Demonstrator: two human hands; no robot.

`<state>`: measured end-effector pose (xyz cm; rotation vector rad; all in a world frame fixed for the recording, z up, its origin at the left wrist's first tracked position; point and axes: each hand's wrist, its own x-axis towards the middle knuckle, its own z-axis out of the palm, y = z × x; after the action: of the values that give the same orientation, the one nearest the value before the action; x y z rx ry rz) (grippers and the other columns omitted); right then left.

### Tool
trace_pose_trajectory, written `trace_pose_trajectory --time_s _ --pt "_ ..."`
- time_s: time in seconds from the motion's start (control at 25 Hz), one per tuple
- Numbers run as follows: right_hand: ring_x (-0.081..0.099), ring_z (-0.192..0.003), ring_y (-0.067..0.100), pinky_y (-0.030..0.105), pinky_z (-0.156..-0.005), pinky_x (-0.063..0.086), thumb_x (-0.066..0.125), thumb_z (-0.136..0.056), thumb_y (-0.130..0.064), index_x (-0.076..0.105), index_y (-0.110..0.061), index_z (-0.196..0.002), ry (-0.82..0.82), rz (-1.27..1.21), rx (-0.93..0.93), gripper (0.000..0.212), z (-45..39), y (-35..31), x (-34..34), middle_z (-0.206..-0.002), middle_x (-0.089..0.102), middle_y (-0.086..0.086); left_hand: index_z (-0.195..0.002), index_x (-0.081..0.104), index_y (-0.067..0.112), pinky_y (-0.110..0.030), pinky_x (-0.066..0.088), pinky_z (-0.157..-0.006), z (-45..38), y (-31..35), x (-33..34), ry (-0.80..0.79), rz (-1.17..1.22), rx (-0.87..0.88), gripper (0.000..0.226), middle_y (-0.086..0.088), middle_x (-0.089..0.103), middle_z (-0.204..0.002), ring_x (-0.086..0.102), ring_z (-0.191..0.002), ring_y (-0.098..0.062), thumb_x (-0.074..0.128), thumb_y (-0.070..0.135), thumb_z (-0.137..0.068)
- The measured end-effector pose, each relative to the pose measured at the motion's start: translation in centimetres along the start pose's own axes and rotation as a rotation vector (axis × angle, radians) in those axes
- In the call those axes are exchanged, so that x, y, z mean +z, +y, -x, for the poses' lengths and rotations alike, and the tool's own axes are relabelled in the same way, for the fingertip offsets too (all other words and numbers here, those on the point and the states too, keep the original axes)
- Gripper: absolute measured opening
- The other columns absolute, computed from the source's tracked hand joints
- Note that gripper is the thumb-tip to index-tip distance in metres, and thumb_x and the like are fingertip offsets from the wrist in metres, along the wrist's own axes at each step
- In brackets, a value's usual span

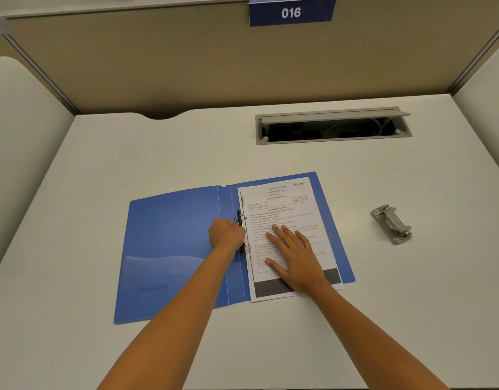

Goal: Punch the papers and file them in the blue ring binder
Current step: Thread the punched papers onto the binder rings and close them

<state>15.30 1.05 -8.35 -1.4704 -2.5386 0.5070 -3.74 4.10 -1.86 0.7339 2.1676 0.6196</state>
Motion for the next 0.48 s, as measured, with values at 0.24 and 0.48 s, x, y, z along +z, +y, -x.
trace_pose_trajectory --time_s 0.24,0.48 --pt "0.010 -0.147 0.013 0.036 -0.119 0.003 0.030 -0.093 -0.063 0.020 -0.032 -0.149 0.009 -0.020 -0.007 0.065 0.0 0.0 0.0 -0.158 0.014 -0.009 -0.084 0.068 0.014 -0.029 0.055 -0.064 1.2 -0.5 0.8 0.019 0.092 0.174 0.006 -0.002 0.069 -0.088 0.067 -0.083 -0.020 0.072 0.018 -0.082" --pt "0.028 -0.141 0.016 0.038 -0.117 0.017 0.034 -0.091 -0.061 0.037 -0.029 -0.142 0.054 -0.053 0.046 0.060 -0.8 -0.5 -0.4 -0.151 0.035 -0.005 -0.142 0.041 0.025 -0.045 0.010 -0.121 -0.3 -4.5 -1.7 -0.128 -0.210 0.420 0.081 0.000 0.026 -0.156 0.012 -0.149 -0.026 0.079 0.013 -0.072"
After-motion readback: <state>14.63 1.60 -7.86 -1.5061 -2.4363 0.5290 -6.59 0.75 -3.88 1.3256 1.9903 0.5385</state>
